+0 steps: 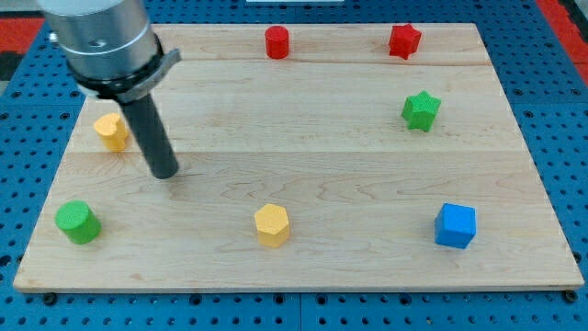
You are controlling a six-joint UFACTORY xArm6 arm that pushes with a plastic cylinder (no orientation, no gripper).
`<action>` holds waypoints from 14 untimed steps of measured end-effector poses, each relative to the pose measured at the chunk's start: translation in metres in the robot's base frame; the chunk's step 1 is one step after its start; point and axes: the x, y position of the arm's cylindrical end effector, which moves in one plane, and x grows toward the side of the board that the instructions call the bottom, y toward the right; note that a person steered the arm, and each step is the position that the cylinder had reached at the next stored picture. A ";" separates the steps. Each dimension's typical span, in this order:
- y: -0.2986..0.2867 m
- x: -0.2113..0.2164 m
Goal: Move the green star to the bottom right of the blue triangle
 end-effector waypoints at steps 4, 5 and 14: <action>0.309 -0.074; 0.348 -0.077; 0.169 -0.104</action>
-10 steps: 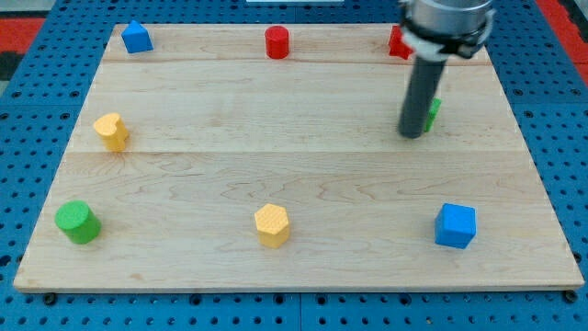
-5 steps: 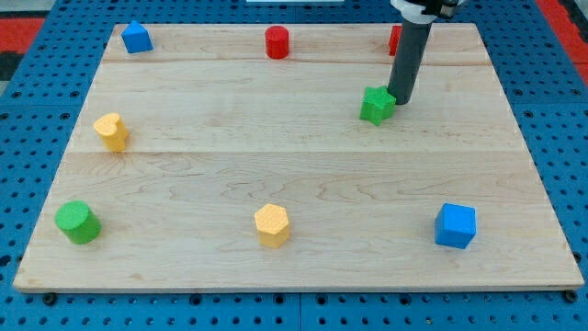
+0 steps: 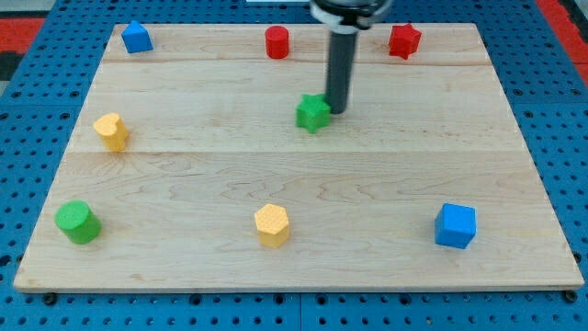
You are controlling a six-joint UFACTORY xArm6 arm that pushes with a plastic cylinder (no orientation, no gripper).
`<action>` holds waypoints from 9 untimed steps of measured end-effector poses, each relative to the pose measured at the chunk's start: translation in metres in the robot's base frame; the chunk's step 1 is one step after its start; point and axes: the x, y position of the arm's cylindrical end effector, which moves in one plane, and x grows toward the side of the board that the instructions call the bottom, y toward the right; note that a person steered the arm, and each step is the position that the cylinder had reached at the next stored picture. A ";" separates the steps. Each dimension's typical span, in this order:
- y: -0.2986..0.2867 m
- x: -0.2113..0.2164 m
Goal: Move the green star to the bottom right of the blue triangle
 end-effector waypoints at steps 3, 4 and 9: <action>0.009 0.014; 0.009 0.014; -0.141 -0.037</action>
